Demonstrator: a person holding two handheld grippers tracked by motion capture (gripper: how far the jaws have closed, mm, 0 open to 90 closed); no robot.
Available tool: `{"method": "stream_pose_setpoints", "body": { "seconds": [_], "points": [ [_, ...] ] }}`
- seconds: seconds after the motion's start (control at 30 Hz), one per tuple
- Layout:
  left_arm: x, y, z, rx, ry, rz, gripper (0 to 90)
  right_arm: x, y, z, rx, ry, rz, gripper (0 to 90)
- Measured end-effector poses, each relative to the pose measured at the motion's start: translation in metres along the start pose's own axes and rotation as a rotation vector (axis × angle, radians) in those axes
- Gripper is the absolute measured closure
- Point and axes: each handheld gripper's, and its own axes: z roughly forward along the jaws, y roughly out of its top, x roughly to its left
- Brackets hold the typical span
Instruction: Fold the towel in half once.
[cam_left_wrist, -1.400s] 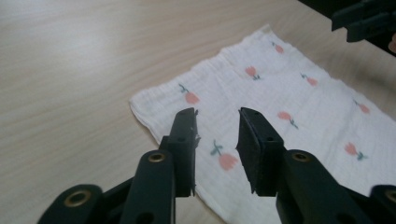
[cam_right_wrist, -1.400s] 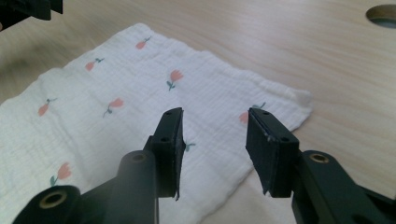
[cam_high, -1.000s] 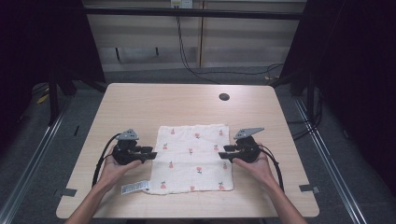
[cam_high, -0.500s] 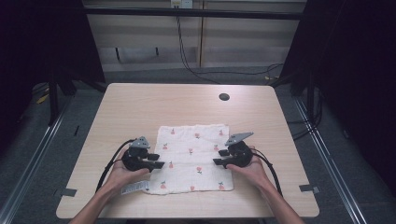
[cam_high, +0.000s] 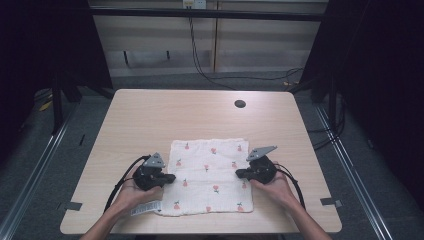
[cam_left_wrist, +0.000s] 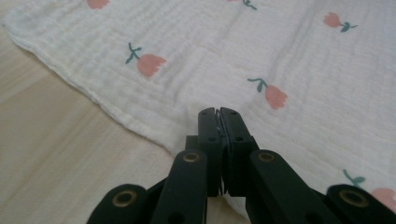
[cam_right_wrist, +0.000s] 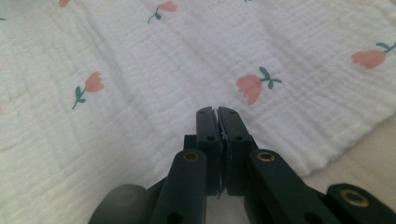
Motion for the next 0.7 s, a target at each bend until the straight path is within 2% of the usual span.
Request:
{"method": "stream_pose_setpoints", "body": {
  "seconds": [0.03, 0.07, 0.1, 0.17, 0.27, 0.3, 0.4, 0.53, 0.57, 0.6, 0.7],
  "points": [
    [0.0, 0.0, 0.0, 0.0, 0.0, 0.0, 88.7, 0.0, 0.0, 0.0, 0.0, 0.0, 0.0, 88.0],
    [-0.001, -0.001, -0.001, 0.0, -0.019, -0.007, 88.7, 0.001, -0.001, -0.001, 0.004, 0.007, -0.004, 88.0],
    [-0.003, -0.002, -0.002, 0.013, -0.035, 0.004, 89.0, 0.003, -0.002, -0.004, 0.019, 0.011, -0.017, 87.9],
    [-0.006, -0.003, -0.003, 0.013, -0.06, -0.015, 89.0, 0.005, -0.005, -0.006, 0.012, 0.016, -0.02, 87.5],
    [-0.009, -0.004, -0.004, 0.021, -0.066, -0.006, 88.8, 0.007, -0.007, -0.008, 0.019, 0.023, -0.02, 86.7],
    [-0.009, -0.004, -0.004, 0.024, -0.071, -0.012, 87.5, 0.011, -0.007, -0.009, 0.035, 0.044, 0.0, 85.8],
    [-0.009, -0.004, -0.004, 0.029, -0.083, -0.002, 85.6, 0.018, -0.007, -0.01, 0.05, 0.041, -0.03, 83.1],
    [-0.006, -0.004, -0.003, 0.024, -0.108, -0.012, 83.8, 0.016, -0.007, -0.011, 0.053, 0.058, -0.034, 77.1],
    [-0.005, -0.004, -0.003, 0.017, -0.101, -0.014, 83.8, 0.013, -0.007, -0.011, 0.035, 0.054, -0.028, 76.7],
    [-0.005, -0.003, -0.003, 0.014, -0.109, -0.016, 79.8, 0.001, -0.005, -0.013, 0.01, 0.009, -0.005, 74.6],
    [-0.003, -0.002, -0.003, 0.011, -0.118, -0.015, 76.3, -0.021, 0.003, -0.016, -0.052, -0.045, 0.057, 72.7]
  ]
}}
